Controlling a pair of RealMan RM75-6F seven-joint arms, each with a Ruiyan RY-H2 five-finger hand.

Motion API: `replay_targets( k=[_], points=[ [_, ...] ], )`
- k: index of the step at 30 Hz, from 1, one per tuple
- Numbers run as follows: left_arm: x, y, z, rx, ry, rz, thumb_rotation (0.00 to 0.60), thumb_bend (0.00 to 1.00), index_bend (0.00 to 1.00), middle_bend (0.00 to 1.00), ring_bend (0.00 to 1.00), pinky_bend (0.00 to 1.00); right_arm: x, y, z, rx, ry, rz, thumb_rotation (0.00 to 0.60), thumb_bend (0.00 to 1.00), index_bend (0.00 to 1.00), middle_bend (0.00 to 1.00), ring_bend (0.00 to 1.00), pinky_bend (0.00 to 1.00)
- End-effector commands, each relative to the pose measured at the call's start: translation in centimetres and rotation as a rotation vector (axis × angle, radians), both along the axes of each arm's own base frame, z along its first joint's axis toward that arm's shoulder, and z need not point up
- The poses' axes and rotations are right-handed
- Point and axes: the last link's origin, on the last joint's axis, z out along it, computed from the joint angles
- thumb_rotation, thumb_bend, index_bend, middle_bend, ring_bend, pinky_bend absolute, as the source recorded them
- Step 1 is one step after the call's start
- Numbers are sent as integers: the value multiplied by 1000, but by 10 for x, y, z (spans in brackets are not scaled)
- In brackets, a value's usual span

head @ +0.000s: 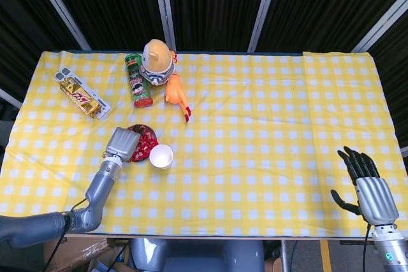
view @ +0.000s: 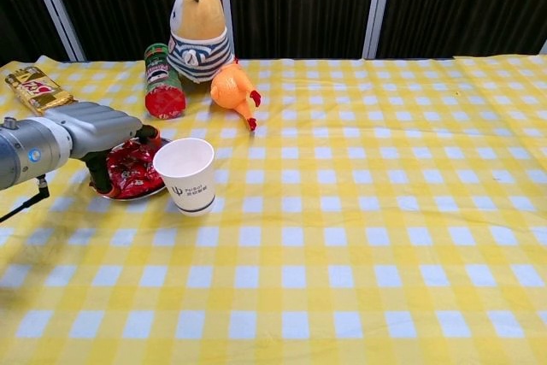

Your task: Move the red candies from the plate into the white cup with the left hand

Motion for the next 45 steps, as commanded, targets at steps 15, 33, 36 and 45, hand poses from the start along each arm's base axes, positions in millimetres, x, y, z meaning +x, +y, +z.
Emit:
replay_targets(
  k=[15,33,36,45],
  points=[
    [-1,4,-8,42,-20,-30,600,527,554,654,731,820,1,0,0,0,0,2,600,386,0,0,0,0],
    [9,12,16,113,-64,-78,600,539,604,713,740,836,1,1,0,-3,-2,5,600,386,0,0,0,0],
    [14,12,24,125,-77,-89,600,539,603,713,740,836,1,1,0,-2,-2,6,600,386,0,0,0,0],
    [42,1,53,134,-160,-142,600,538,600,711,740,836,1,1,0,-2,1,8,600,385,0,0,0,0]
  ],
)
